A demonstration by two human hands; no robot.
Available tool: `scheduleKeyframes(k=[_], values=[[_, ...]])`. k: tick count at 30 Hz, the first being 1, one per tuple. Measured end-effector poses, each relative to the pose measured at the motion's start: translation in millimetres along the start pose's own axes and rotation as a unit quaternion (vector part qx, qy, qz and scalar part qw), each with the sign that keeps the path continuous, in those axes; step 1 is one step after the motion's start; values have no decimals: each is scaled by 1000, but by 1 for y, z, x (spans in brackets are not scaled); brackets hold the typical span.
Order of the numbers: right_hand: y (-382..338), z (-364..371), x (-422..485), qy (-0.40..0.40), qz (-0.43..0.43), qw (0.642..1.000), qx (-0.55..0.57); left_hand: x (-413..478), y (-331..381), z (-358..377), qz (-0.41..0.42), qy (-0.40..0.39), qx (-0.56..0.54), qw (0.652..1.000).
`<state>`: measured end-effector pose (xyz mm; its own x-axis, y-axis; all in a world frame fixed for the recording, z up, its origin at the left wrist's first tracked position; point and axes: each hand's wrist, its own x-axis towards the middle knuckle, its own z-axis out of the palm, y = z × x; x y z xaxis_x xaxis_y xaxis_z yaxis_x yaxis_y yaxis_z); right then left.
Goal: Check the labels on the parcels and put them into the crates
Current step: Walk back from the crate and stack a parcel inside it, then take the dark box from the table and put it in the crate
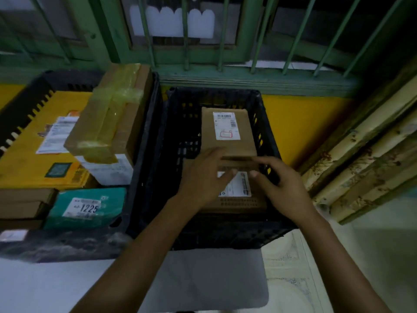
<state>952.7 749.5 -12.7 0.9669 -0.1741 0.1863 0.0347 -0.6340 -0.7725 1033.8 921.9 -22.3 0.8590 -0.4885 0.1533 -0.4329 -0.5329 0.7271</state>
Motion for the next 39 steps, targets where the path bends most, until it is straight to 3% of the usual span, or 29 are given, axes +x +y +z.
scheduleKeyframes(k=[5, 8, 13, 20, 29, 34, 39], values=[[-9, -4, -50, 184, 82, 973, 110, 7, 30, 21, 60, -49, -116, 990], [-8, -21, -91, 273, 146, 943, 122, 8, 53, 40, 42, -119, -264, 956], [-16, -67, -183, 440, 209, 862, 140, -15, 122, 100, 81, -216, -324, 917], [-27, -115, -356, 614, 261, 739, 96, -143, 248, 209, 157, -403, -353, 830], [-43, -172, -605, 721, 292, 624, 69, -353, 381, 301, 208, -554, -332, 734], [-39, -195, -703, 742, 305, 592, 76, -439, 433, 332, 213, -579, -319, 719], [-15, -222, -760, 738, 313, 590, 90, -484, 476, 371, 219, -580, -305, 723]])
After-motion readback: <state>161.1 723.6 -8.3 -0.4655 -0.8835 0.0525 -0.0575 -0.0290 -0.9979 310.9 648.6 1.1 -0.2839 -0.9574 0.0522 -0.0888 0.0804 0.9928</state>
